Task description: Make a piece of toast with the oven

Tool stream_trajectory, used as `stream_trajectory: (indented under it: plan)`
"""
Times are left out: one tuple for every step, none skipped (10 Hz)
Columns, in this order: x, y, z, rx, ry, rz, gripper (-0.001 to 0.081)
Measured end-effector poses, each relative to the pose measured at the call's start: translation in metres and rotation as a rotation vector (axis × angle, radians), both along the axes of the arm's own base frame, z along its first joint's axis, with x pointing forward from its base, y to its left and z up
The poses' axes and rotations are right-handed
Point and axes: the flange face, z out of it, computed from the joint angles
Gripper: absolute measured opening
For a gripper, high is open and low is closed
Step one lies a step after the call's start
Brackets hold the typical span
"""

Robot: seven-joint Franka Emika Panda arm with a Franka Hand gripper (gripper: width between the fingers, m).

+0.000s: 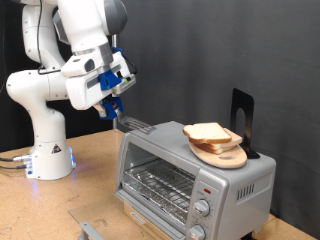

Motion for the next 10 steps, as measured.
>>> stream_trajectory:
  plan:
    - [0.007, -0.012, 0.002, -0.022, 0.024, 0.039, 0.0392]
    - [0.013, -0.022, 0.003, -0.036, 0.045, 0.074, 0.0392]
    - [0.019, -0.026, 0.002, -0.041, 0.068, 0.100, 0.0392]
    - [0.019, -0.026, 0.001, -0.035, 0.069, 0.096, 0.0392]
    - [0.020, -0.022, -0.001, -0.009, 0.058, 0.088, 0.0392]
    - [0.022, -0.016, -0.003, 0.012, 0.035, 0.081, 0.0392]
    - [0.024, -0.006, -0.005, 0.016, 0.012, 0.085, 0.0392]
    - [0.026, 0.006, -0.008, 0.014, -0.003, 0.095, 0.0392]
    - [0.027, 0.016, -0.010, 0.012, -0.013, 0.107, 0.0392]
    - [0.028, 0.024, -0.012, 0.011, -0.019, 0.115, 0.0392]
